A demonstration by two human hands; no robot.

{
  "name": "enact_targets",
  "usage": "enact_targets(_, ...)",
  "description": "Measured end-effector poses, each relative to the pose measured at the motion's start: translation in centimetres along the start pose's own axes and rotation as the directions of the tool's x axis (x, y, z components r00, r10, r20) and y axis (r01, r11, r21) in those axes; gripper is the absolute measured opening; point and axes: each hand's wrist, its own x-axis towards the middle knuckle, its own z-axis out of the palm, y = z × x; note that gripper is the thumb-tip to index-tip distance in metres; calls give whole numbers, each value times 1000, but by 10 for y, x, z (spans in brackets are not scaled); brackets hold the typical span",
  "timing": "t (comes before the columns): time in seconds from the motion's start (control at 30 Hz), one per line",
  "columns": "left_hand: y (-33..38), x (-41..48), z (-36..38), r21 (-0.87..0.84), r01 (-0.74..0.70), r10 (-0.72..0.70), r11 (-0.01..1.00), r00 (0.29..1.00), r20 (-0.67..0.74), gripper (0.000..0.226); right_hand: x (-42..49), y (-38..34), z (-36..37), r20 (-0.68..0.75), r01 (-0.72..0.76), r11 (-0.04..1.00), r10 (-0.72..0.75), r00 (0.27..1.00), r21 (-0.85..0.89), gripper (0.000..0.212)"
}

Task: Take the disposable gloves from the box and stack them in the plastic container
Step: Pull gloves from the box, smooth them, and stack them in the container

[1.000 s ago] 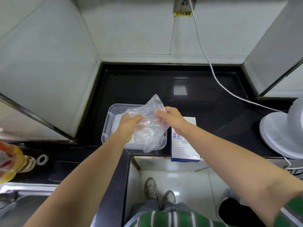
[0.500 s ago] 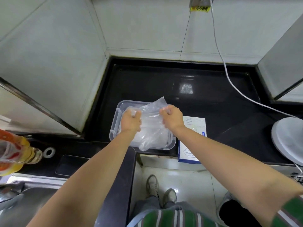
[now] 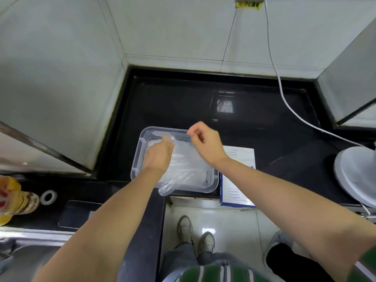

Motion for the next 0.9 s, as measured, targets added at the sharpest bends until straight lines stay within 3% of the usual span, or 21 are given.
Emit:
enact_targets(0.07, 3, 6, 5, 47, -16, 15, 999, 1000, 16, 31, 1, 3, 11, 253, -95, 989, 123, 960, -117, 14)
enact_targets(0.13, 3, 12, 12, 72, -17, 14, 997, 999, 41, 35, 0, 13, 21, 426, -210, 927, 333, 841, -311, 23)
enact_targets(0.2, 4, 14, 14, 26, 54, -56, 998, 994, 94, 36, 0, 23, 29, 487, -259, 871, 455, 746, -417, 41)
enact_targets(0.27, 2, 13, 13, 15, 67, -69, 998, 991, 112, 40, 2, 26, 37, 505, -285, 841, 512, 695, -460, 56)
enact_targets(0.33, 1, 10, 10, -3, 23, -23, 1000, 999, 35, 47, 4, 28, 43, 508, -304, 809, 561, 653, -503, 67)
enact_targets(0.4, 1, 6, 6, 61, -43, 52, 997, 987, -154, 47, 5, 32, 47, 502, -318, 788, 591, 632, -527, 73)
enact_targets(0.47, 6, 3, 1, 104, -160, 186, 982, 921, -341, 39, 5, 35, 50, 495, -325, 770, 613, 615, -549, 77)
enact_targets(0.5, 12, 1, -3, 68, -242, 251, 968, 903, -348, 33, 5, 36, 50, 494, -317, 761, 621, 609, -566, 75)
enact_targets(0.57, 24, -6, -8, -12, -354, 344, 935, 916, -208, 19, 6, 38, 51, 499, -311, 756, 627, 599, -576, 56)
enact_targets(0.63, 30, -7, -6, 3, -348, 348, 938, 938, -16, 10, 6, 40, 50, 507, -300, 747, 636, 582, -593, 33)
enact_targets(0.7, 26, -1, 2, 18, -211, 202, 977, 954, 220, 20, 6, 42, 49, 521, -281, 750, 630, 576, -598, 57)
enact_targets(0.77, 15, 6, 14, 88, -96, 52, 991, 909, 414, 43, 5, 43, 48, 527, -297, 761, 624, 576, -576, 87)
enact_targets(0.9, -8, 12, 31, 137, 44, -105, 990, 873, 475, 78, 3, 45, 47, 530, -331, 764, 630, 567, -554, 96)
